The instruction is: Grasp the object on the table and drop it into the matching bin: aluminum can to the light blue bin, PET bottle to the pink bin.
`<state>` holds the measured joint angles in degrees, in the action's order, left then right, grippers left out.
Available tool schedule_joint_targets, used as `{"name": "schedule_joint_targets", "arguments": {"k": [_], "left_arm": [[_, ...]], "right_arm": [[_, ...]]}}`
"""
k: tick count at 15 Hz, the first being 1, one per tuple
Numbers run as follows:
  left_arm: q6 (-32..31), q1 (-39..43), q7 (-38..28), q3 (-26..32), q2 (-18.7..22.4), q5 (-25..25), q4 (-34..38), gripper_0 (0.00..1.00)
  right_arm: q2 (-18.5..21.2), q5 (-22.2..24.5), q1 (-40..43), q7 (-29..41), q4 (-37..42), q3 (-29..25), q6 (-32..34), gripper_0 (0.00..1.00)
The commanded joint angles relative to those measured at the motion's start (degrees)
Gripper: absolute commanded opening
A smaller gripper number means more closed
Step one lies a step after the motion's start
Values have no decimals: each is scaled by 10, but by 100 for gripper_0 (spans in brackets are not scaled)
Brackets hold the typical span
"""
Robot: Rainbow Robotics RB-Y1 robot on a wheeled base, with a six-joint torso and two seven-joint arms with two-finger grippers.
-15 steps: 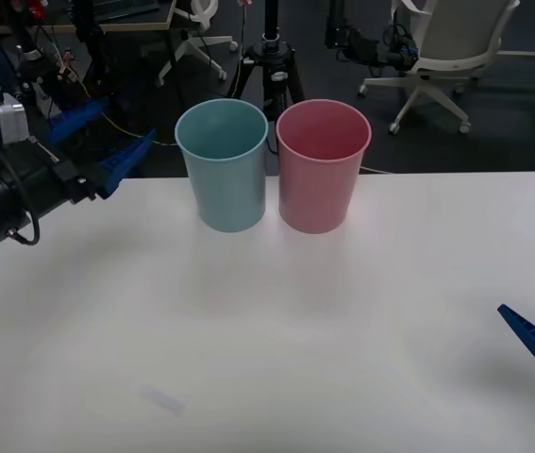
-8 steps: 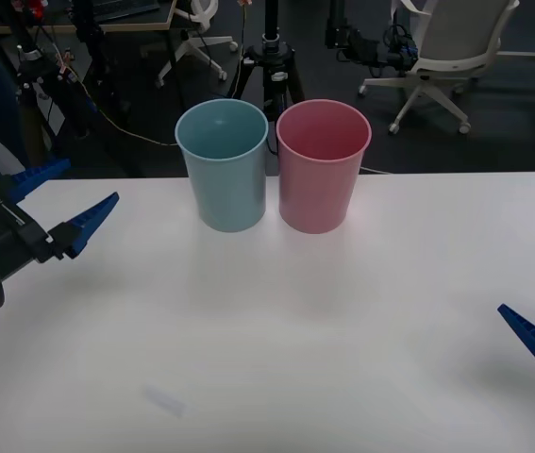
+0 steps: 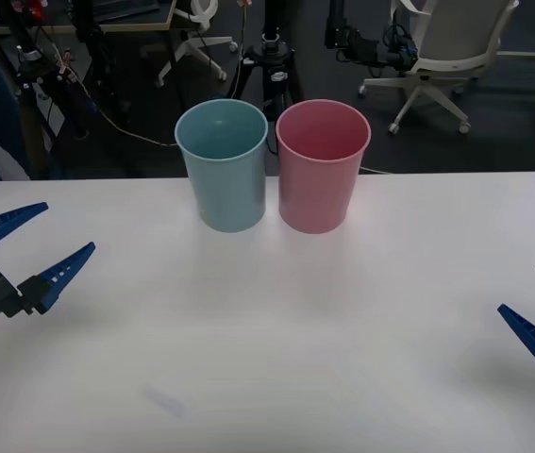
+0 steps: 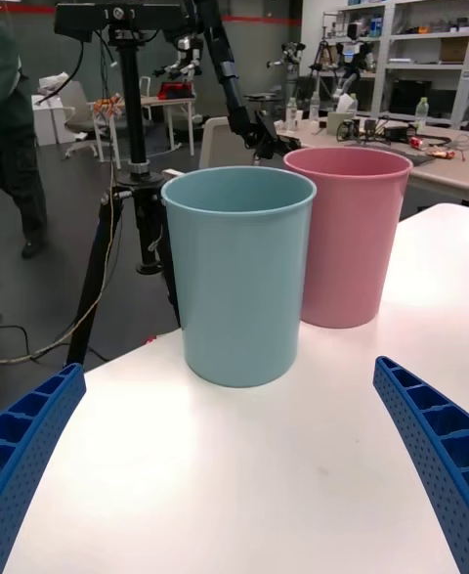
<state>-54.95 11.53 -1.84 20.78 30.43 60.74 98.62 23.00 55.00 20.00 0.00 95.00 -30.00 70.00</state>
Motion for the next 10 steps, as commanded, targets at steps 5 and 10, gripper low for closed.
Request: {"name": "schedule_joint_targets", "arguments": {"k": [5, 10], "left_arm": [[-30, 60, 23, 23, -30, -20, 0, 100], [-30, 83, 40, 26, -30, -39, 0, 100]], "right_arm": [[0, 0, 0, 0, 0, 0, 0, 100], [0, 0, 0, 0, 0, 0, 0, 100]]}}
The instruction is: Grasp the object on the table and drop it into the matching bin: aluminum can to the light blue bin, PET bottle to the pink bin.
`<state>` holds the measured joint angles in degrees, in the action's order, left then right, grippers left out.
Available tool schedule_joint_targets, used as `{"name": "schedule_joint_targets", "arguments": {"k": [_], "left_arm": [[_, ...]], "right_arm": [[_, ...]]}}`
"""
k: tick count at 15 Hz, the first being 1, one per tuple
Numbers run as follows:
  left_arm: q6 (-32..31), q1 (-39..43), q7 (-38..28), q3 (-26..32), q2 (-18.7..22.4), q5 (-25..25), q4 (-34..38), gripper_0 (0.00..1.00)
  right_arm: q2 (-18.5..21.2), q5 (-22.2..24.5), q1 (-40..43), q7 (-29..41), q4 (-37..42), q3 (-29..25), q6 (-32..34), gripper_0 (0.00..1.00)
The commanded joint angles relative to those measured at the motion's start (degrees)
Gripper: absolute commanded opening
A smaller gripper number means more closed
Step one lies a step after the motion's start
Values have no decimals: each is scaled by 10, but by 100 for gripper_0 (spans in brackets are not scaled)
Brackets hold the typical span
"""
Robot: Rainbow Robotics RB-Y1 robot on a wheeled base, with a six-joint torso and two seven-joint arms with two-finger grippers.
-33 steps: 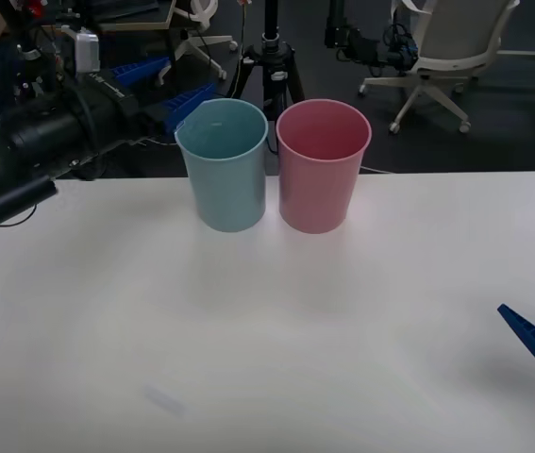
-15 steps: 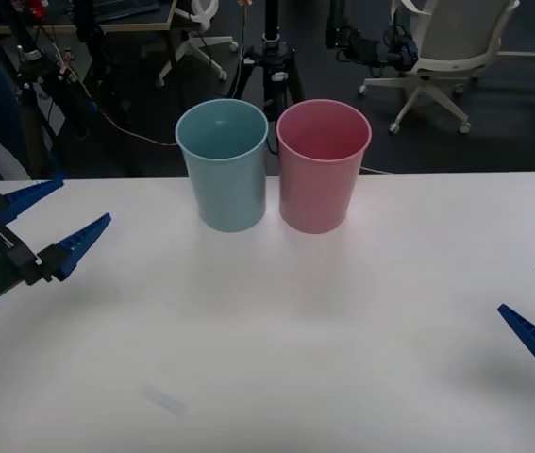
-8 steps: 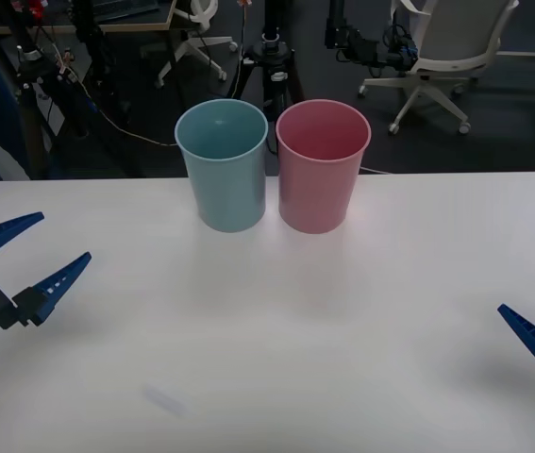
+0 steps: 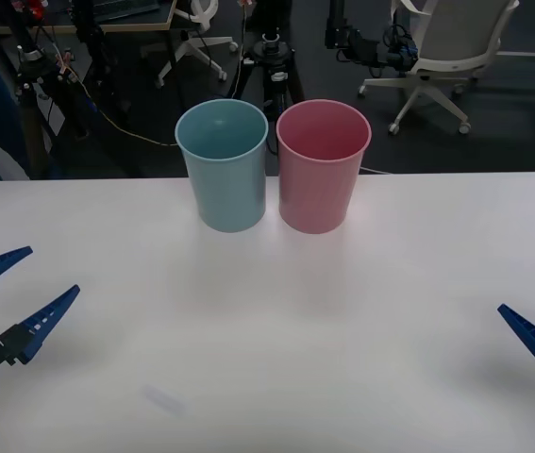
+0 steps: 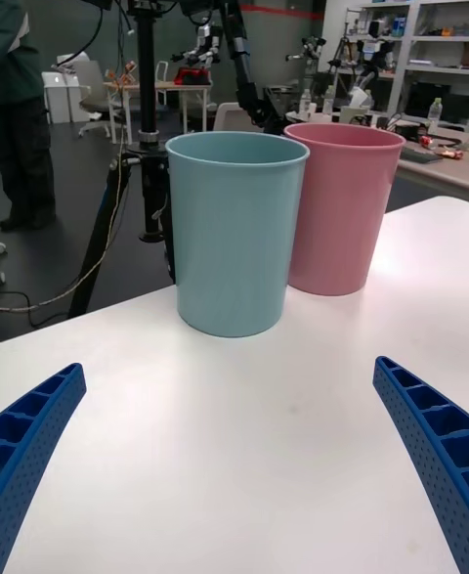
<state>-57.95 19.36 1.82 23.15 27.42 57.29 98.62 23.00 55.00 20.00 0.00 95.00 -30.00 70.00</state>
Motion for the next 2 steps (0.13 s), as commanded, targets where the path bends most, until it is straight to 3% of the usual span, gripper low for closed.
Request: {"name": "schedule_joint_targets", "arguments": {"k": [1, 2], "left_arm": [[0, 5, 4, 2, 0, -4, 0, 100], [0, 5, 4, 2, 0, -4, 0, 100]], "right_arm": [[0, 0, 0, 0, 0, 0, 0, 100], [0, 0, 0, 0, 0, 0, 0, 100]]}}
